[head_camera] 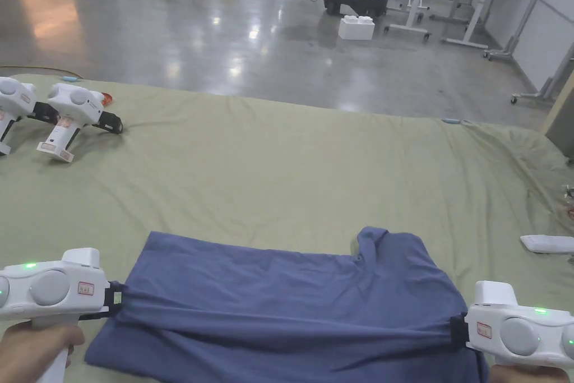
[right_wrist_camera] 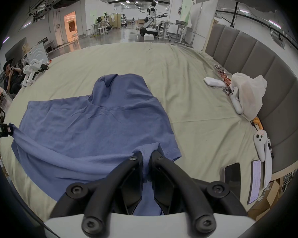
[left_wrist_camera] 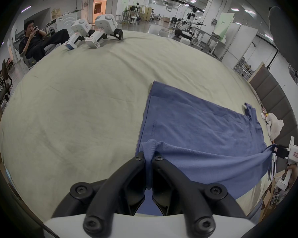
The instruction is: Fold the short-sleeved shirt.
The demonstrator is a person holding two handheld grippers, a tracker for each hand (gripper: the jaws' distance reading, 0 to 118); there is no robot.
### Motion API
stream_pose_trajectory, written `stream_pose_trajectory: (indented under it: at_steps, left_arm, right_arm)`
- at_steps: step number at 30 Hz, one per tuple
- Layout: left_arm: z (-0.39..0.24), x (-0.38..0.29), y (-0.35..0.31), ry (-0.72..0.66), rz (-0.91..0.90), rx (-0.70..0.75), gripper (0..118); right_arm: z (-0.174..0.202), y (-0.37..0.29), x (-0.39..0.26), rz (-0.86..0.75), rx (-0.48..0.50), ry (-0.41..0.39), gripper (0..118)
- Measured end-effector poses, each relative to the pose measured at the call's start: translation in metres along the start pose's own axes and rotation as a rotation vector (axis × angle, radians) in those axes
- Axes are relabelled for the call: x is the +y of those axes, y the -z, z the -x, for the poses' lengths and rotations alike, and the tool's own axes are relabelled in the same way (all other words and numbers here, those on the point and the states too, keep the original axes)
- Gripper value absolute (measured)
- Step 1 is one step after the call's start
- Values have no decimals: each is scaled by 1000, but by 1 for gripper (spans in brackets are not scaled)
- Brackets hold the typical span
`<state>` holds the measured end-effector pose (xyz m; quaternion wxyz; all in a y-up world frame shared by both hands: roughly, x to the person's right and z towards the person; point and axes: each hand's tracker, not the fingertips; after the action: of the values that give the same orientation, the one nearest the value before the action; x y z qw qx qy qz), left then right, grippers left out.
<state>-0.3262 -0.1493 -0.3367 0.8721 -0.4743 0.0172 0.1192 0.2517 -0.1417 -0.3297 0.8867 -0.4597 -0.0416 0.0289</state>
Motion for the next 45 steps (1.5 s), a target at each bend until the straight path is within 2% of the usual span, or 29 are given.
stream_pose_trajectory:
  at_steps: [3, 4, 5, 6, 7, 8, 9, 10, 11, 15, 18, 20, 21, 23, 24, 25, 26, 28, 33, 36, 40, 42, 45]
  left_arm:
    - [-3, -2, 4, -8, 5, 7, 3]
    - [-5, -4, 5, -12, 5, 12, 4]
    - [-7, -5, 4, -10, -1, 15, 11]
    - [-9, -5, -2, -5, -19, 24, 21]
    - [-11, -6, -6, 8, -38, 49, 41]
    - [-15, -8, -12, 26, -70, 46, 61]
    - [-17, -9, -17, 40, -98, 39, 76]
    - [-18, -8, -26, 50, -131, 25, 85]
    - [-23, -11, -35, 59, -172, 9, 85]
    - [-44, -21, -69, 111, -333, -70, 83]
    - [-63, -37, -94, 151, -466, -98, 70]
    - [-78, -51, -109, 170, -558, -85, 55]
    - [-86, -59, -116, 189, -604, -75, 44]
    - [-94, -71, -126, 219, -691, -47, 19]
    - [-100, -76, -131, 235, -720, -20, 13]
    - [-104, -80, -135, 242, -747, -4, 10]
    - [-98, -81, -129, 245, -768, 3, 10]
    - [-100, -86, -135, 247, -797, 22, 0]
    - [-87, -89, -138, 302, -822, 48, 0]
    - [-68, -89, -138, 287, -787, 58, 0]
    - [-37, -83, -125, 249, -585, 30, 0]
    - [-19, -80, -105, 235, -497, 88, 0]
    - [10, -69, -74, 167, -338, 72, 0]
  right_arm:
    - [1, 10, -5, 5, -5, 0, 8]
    - [1, 12, -7, 6, -5, 4, 10]
    - [3, 11, -11, -3, -19, 11, 16]
    - [4, 7, -14, -31, -42, 6, 26]
    - [5, 2, -16, -55, -58, -3, 45]
    - [6, -4, -19, -91, -67, -5, 58]
    - [9, -13, -21, -134, -56, 11, 65]
    - [11, -22, -23, -179, -42, 27, 67]
    - [13, -30, -26, -225, -28, 33, 67]
    - [38, -71, -33, -407, -24, 18, 67]
    - [61, -101, -40, -561, -10, 28, 67]
    - [72, -119, -47, -663, -8, 46, 64]
    - [80, -129, -49, -704, -11, 49, 58]
    - [91, -143, -57, -788, -27, 54, 26]
    - [97, -148, -59, -813, -45, 48, 14]
    - [102, -153, -60, -844, -60, 49, 8]
    - [105, -156, -62, -861, -60, 50, 8]
    - [108, -161, -66, -880, -62, 66, 4]
    - [109, -161, -65, -899, -70, 51, 0]
    - [109, -161, -65, -887, -55, 49, 0]
    - [107, -155, -69, -855, -37, 39, 0]
    - [105, -150, -70, -830, -21, 41, 0]
    - [103, -145, -73, -798, -18, 37, 0]
